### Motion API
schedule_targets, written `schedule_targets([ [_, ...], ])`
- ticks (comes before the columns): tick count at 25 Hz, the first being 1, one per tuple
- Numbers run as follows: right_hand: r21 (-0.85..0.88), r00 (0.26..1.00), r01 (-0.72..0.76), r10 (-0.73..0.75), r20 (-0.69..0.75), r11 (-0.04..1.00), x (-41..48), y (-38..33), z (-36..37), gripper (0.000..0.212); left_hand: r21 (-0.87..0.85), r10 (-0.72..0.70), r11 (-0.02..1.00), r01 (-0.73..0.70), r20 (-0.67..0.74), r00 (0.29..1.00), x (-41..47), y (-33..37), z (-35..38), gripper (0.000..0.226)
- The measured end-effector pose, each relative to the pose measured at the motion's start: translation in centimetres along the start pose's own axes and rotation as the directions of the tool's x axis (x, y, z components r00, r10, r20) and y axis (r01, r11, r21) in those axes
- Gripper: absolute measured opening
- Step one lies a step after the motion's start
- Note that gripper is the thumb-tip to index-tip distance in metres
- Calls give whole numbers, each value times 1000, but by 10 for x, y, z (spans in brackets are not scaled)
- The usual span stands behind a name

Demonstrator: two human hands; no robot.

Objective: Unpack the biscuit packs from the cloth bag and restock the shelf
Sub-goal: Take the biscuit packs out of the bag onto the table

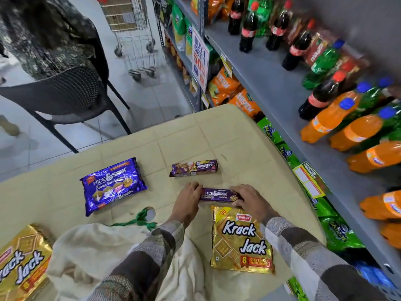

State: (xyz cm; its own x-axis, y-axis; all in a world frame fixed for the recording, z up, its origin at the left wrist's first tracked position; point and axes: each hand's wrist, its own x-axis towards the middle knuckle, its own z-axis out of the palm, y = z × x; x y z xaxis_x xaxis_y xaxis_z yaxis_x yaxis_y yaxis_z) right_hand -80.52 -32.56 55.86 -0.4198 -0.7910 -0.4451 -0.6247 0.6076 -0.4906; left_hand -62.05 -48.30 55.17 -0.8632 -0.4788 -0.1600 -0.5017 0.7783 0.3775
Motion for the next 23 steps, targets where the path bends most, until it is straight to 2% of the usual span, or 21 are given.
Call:
schedule_targets([
  [3, -6, 998, 22, -22, -53, 1000, -1, -11, -3, 53, 21, -21, 1000, 21, 10, 1000, -1, -2, -9, 39],
  [8, -51, 984, 135, -140, -112, 990, 12, -50, -24, 50, 41, -48, 998, 51, -59, 997, 2, -23, -46, 56],
  [13, -82, 955, 225, -237, -180, 971, 47, -87, -49, 45, 45, -77, 995, 85, -148, 986, 23, -45, -84, 47],
  [23, -159, 962, 231, -250, -109, 960, 96, -87, -49, 46, -16, -136, 991, 135, -128, 982, 49, -62, -69, 41],
])
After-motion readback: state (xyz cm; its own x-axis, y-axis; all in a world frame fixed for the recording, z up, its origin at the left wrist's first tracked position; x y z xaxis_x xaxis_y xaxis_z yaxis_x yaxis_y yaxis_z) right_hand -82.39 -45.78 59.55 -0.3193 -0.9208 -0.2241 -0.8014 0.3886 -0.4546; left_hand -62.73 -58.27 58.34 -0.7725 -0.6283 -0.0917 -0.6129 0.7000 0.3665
